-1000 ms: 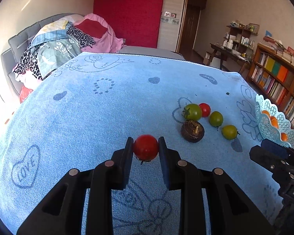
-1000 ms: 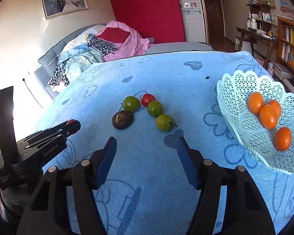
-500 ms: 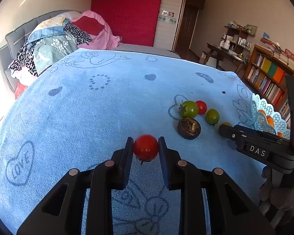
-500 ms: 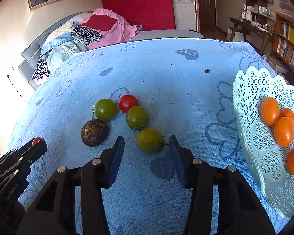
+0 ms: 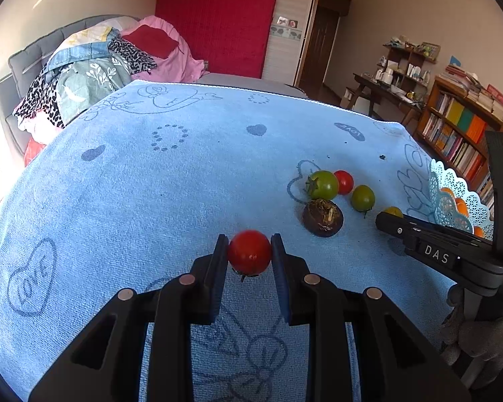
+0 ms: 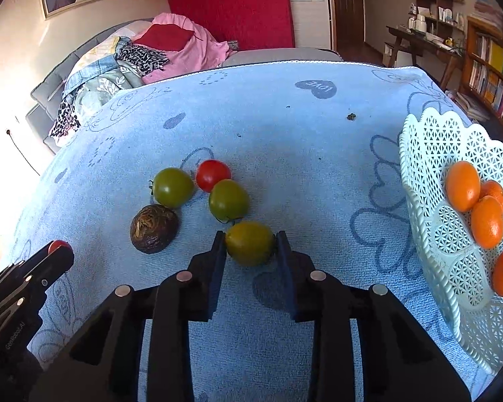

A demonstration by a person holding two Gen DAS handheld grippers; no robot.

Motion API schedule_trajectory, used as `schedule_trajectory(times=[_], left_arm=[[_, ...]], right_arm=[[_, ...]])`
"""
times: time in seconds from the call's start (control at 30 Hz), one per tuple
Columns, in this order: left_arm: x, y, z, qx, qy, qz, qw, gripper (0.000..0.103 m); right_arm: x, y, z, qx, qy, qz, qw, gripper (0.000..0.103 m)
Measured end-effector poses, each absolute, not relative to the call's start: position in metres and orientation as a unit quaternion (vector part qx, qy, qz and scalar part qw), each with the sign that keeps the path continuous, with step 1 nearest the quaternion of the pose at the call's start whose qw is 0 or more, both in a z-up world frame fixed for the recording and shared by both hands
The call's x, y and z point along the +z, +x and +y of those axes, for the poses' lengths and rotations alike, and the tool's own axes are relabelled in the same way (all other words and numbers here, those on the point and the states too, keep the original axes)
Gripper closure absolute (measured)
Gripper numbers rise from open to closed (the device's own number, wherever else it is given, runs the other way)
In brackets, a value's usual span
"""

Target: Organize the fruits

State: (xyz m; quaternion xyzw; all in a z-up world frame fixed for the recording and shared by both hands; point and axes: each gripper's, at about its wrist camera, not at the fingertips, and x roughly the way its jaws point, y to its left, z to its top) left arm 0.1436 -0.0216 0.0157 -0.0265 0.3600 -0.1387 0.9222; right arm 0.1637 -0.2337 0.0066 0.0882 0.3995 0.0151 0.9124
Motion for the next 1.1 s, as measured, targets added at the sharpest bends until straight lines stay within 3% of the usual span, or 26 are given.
schedule_trajectory(times=[0.63, 1.1], left_arm=[[0.015, 0.143, -0.022, -0.143, -0.026, 0.36, 0.922, 0.077], [0.017, 0.14, -0.027, -0.132, -0.015, 0.356, 0.925, 0.077]], right_arm=[[0.001, 0.167, -0.229, 0.014, 0.09, 0.401, 0.912, 0.072], [0.036, 0.132, -0.243, 0.024, 0.123, 0.351, 0.928, 0.072]])
